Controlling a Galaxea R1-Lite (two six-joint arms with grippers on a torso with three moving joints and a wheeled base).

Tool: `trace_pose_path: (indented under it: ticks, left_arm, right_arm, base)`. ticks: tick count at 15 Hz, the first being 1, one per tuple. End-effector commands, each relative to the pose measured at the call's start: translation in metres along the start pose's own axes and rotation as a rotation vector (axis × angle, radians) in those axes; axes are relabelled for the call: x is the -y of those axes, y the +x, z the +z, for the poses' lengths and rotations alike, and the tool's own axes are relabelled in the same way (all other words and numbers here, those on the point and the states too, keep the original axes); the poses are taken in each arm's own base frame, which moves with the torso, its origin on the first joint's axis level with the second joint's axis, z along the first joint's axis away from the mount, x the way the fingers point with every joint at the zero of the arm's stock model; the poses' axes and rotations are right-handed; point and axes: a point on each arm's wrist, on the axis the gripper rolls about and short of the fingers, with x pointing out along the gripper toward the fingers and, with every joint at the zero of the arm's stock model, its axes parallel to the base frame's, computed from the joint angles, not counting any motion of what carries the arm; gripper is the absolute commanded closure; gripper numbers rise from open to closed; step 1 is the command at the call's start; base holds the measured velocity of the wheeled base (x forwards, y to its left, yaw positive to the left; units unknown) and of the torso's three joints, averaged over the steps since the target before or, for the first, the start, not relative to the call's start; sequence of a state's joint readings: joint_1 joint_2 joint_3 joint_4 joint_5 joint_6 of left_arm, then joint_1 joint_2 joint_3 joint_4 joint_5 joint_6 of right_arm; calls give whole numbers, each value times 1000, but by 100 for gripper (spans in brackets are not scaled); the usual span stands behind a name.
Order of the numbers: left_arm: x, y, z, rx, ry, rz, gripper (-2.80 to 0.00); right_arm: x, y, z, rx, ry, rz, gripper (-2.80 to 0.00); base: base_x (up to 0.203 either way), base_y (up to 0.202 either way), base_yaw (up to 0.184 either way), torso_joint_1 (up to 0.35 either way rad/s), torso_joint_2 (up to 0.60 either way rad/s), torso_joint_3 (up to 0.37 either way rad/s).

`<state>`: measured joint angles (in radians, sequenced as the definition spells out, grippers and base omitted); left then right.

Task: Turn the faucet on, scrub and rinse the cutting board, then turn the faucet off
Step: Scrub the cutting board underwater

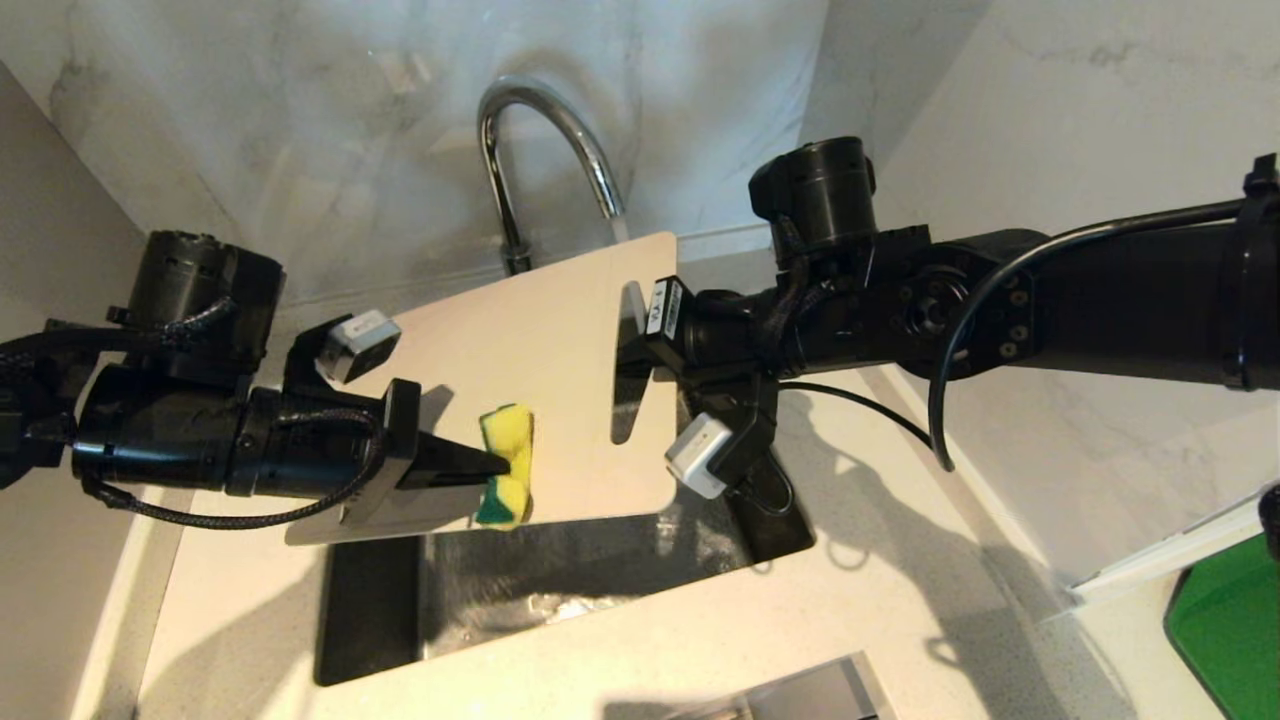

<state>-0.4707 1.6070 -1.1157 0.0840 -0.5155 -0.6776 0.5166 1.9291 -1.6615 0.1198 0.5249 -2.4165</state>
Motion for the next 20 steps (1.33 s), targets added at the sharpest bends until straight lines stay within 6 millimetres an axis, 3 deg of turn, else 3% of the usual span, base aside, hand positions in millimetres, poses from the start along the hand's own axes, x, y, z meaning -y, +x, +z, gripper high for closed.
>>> trace_pose_path:
  ticks: [1,5,13,20]
  left_arm:
    - [-22,0,-3,1,-35,41,0]
    - [-58,-2,-14,38,-64,89,0]
    - [-154,-37,2,120,-103,237,0]
    - [-191,-51,3,146,-152,302,0]
  right_arm:
    - [0,0,0,4,-11,-1,0]
    - [0,0,0,3,-7,-2,0]
    - [2,-2,0,-3,-10,-4,0]
    - [5,-6,0,-9,-14,-8,0]
  base:
    - [0,0,0,0,0,0]
    - [0,0,0,0,0,0]
    - [0,0,0,0,0,0]
    - [0,0,0,0,0,0]
